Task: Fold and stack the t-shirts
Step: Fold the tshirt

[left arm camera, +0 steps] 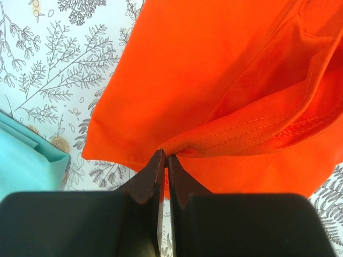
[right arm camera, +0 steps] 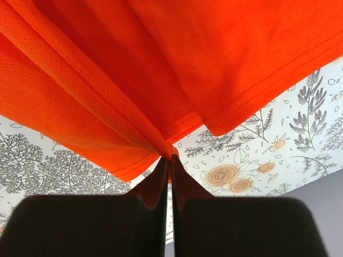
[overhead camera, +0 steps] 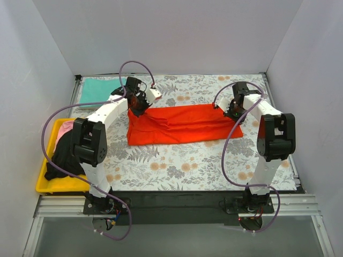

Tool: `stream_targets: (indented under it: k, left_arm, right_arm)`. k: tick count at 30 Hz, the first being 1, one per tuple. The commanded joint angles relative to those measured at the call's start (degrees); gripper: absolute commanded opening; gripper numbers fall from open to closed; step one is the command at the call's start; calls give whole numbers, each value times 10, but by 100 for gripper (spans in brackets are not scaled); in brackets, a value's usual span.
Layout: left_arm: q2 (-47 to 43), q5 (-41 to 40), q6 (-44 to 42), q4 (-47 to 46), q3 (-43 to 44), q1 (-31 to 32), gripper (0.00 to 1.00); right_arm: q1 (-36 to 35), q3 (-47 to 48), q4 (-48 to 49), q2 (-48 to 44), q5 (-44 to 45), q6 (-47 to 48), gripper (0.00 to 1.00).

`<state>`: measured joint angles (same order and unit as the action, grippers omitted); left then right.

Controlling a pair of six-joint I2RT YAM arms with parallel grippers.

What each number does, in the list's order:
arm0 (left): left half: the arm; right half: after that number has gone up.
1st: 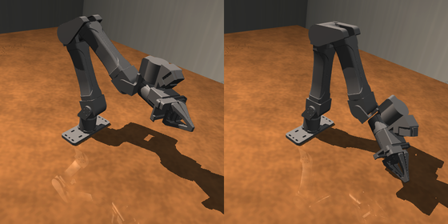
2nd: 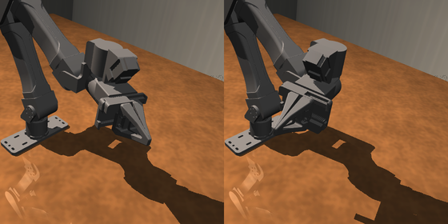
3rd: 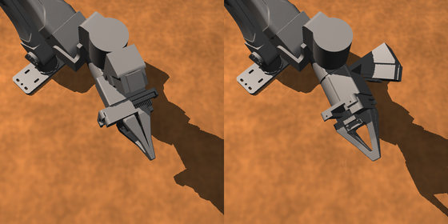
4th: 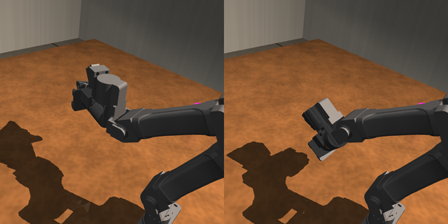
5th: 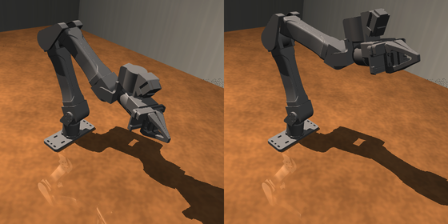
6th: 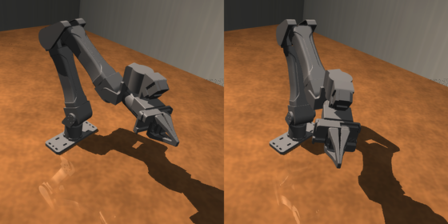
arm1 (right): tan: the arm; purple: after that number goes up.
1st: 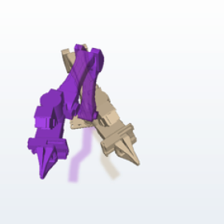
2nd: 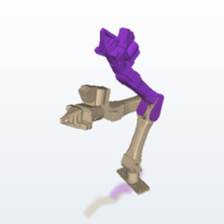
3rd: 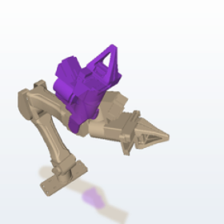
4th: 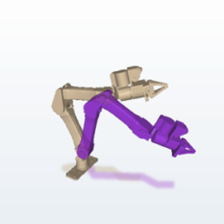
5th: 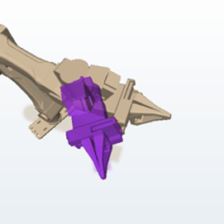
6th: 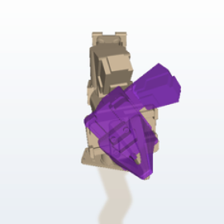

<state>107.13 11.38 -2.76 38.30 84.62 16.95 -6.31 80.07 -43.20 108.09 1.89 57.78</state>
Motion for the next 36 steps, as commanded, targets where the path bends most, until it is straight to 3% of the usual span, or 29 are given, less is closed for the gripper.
stream_targets:
  k: [1,11,36]
  left_arm:
    - [-2,4,-8,-12,33,-4,0]
    - [-27,8,-12,3,46,-4,0]
    - [116,2,-8,-44,134,-11,0]
  right_arm:
    - [6,31,-3,6,-14,8,1]
    - [10,39,-6,-19,-27,16,1]
    - [17,122,-4,93,-22,6,1]
